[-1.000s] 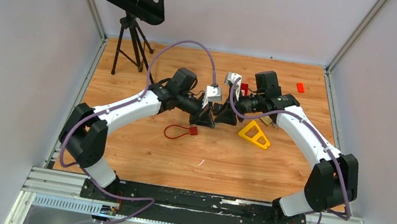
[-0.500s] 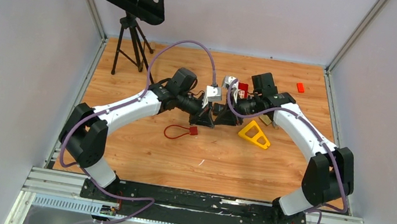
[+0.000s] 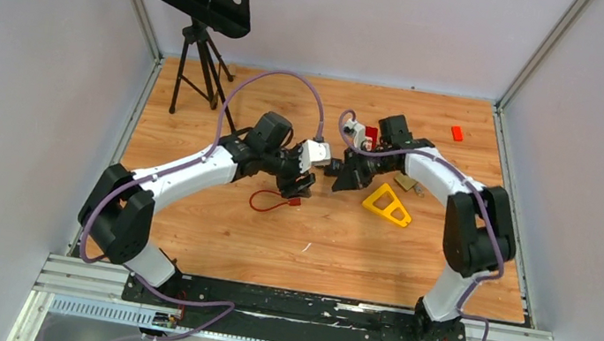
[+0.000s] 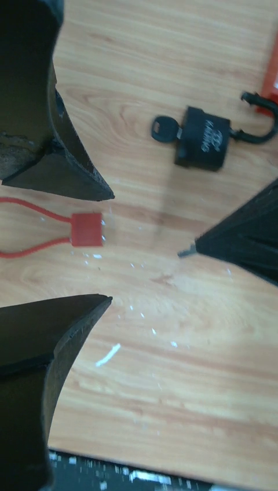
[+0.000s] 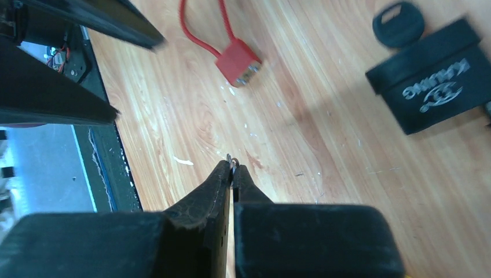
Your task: Unlock with the key
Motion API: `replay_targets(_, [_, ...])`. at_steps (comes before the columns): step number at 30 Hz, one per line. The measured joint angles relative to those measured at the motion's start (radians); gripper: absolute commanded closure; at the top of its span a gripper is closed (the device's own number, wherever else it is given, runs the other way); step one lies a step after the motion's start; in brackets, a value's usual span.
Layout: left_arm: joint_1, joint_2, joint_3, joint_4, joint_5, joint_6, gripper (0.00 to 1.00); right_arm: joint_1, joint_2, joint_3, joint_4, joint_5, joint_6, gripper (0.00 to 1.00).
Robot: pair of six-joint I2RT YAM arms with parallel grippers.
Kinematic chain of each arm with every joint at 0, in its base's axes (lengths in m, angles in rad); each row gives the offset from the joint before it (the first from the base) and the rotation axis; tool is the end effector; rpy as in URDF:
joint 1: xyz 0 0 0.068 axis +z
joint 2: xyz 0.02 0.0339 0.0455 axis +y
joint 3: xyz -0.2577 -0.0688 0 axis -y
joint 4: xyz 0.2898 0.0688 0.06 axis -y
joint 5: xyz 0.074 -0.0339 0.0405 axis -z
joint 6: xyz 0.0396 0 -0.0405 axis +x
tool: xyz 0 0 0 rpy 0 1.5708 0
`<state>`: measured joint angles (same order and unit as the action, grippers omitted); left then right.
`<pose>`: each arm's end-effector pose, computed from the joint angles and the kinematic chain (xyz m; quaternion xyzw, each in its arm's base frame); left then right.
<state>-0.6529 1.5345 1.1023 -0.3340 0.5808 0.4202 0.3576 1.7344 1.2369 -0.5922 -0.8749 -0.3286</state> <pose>0.2856 -0.2457 0.2299 0.5470 0.7004 -0.3052 0.3420 0.3559 0.1654 0.1941 -0.3910 0.7945 0.4145 0.2098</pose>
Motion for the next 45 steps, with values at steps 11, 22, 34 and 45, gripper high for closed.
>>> replay_targets(11, [-0.018,0.029,-0.059,0.076,-0.156,0.035,0.29,-0.001,0.225,-0.030,0.009,-0.014,0.087,0.45])
replay_targets(22, [-0.084,0.137,-0.065,0.109,-0.181,-0.045,0.30,-0.038,0.092,-0.035,0.010,0.074,0.064,0.50])
replay_targets(34, [-0.090,0.050,-0.117,0.118,-0.225,-0.050,0.29,0.031,0.130,-0.048,-0.001,0.107,0.039,0.52])
replay_targets(45, [-0.086,0.032,-0.142,0.109,-0.232,-0.044,0.29,0.094,0.160,-0.055,0.000,0.220,0.039,0.64])
